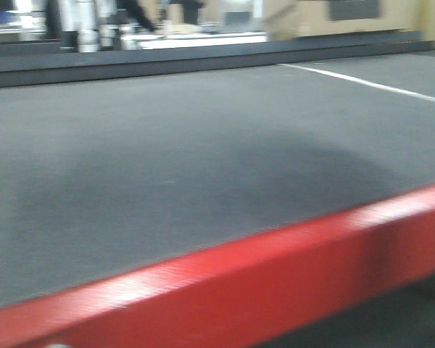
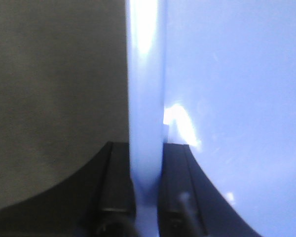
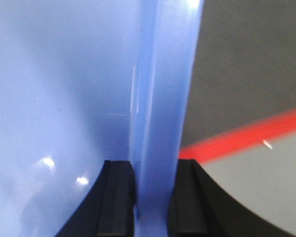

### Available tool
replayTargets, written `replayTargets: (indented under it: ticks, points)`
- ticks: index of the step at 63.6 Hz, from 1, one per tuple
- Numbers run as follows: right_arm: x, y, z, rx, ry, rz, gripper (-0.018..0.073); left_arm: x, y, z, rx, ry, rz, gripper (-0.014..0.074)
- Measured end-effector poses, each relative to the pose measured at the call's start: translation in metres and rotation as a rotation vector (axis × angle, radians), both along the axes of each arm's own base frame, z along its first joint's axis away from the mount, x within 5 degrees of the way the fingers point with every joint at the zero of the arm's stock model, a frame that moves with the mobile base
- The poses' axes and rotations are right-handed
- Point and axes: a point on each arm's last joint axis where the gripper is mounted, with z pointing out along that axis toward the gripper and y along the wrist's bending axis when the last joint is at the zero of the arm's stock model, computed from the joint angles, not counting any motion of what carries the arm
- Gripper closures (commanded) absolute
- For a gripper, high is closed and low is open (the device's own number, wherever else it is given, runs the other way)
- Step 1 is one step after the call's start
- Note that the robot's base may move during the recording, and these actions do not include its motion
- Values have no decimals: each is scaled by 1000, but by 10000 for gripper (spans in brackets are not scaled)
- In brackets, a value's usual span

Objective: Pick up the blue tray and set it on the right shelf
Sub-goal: 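Carry the tray with both grippers while driving toward the steel shelves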

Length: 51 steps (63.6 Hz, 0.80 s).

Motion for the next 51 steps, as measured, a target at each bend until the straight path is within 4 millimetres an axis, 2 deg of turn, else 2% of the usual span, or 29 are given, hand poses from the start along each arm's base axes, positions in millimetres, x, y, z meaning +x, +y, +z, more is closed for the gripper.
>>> replayTargets:
  ticks: [51]
  points:
    - [0,-2,0,-18,2,-5,501,-2,-4,0,-39,27,-19,645]
